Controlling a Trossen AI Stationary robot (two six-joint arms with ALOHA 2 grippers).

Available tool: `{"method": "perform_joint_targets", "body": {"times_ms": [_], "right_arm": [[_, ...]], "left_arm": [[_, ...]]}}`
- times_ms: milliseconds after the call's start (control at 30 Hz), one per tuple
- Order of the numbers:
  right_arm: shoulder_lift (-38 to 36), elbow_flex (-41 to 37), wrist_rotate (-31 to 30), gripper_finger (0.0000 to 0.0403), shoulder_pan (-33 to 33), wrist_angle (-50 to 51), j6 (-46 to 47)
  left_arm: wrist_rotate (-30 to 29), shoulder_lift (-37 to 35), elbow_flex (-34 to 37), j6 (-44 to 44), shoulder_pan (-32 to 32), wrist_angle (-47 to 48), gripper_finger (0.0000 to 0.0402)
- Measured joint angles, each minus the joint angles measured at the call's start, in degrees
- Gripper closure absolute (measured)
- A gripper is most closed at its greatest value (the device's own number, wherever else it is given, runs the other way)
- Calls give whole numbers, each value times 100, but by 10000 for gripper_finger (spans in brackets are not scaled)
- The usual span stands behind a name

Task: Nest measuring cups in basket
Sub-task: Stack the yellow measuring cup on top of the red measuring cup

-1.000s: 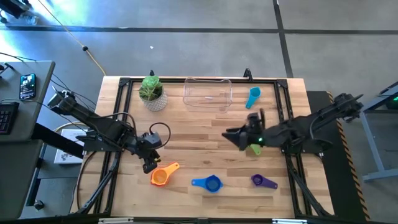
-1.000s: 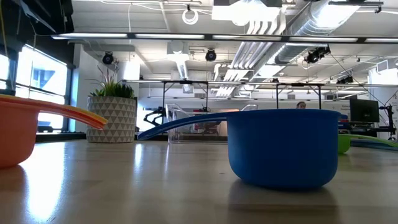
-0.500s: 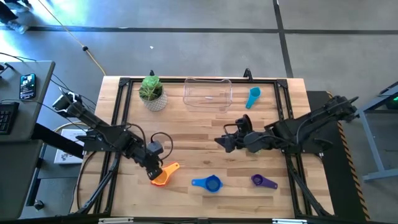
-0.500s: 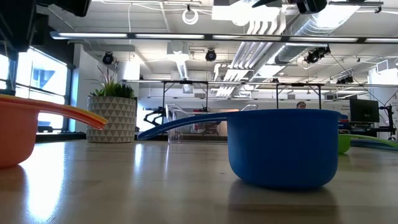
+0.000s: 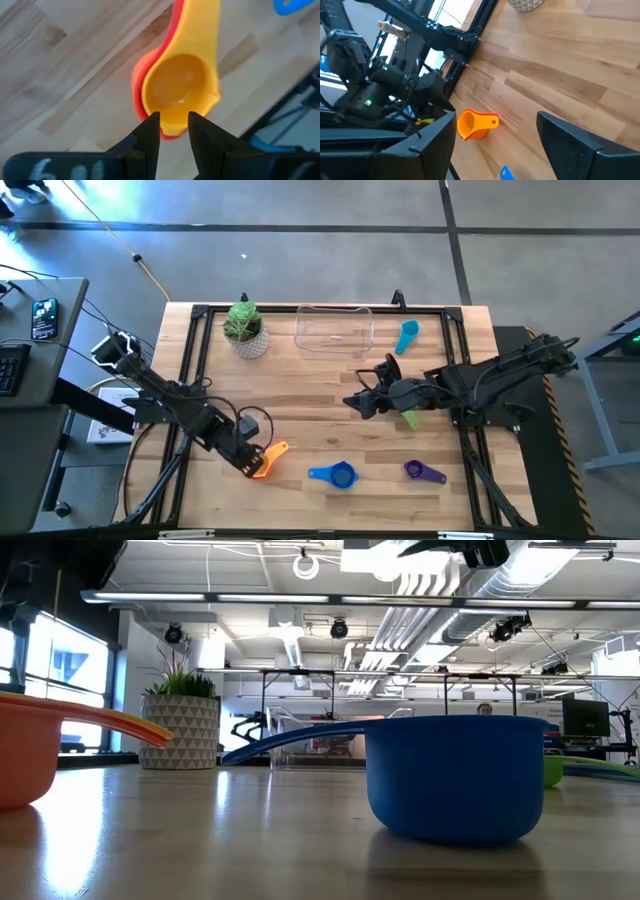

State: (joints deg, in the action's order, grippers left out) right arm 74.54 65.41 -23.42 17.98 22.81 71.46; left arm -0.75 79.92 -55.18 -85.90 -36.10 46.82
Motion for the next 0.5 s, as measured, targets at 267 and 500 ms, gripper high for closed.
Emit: {"method": "perform_joint_targets", "body": {"times_ms": [267, 500], "right_arm": [[0, 0, 183, 137, 0, 2, -164], [0, 0, 249, 137, 0, 2, -307]], "left_arm": [[-12, 426, 0, -323, 4, 90, 312], [-15, 680, 0, -502, 7, 95, 312]]}}
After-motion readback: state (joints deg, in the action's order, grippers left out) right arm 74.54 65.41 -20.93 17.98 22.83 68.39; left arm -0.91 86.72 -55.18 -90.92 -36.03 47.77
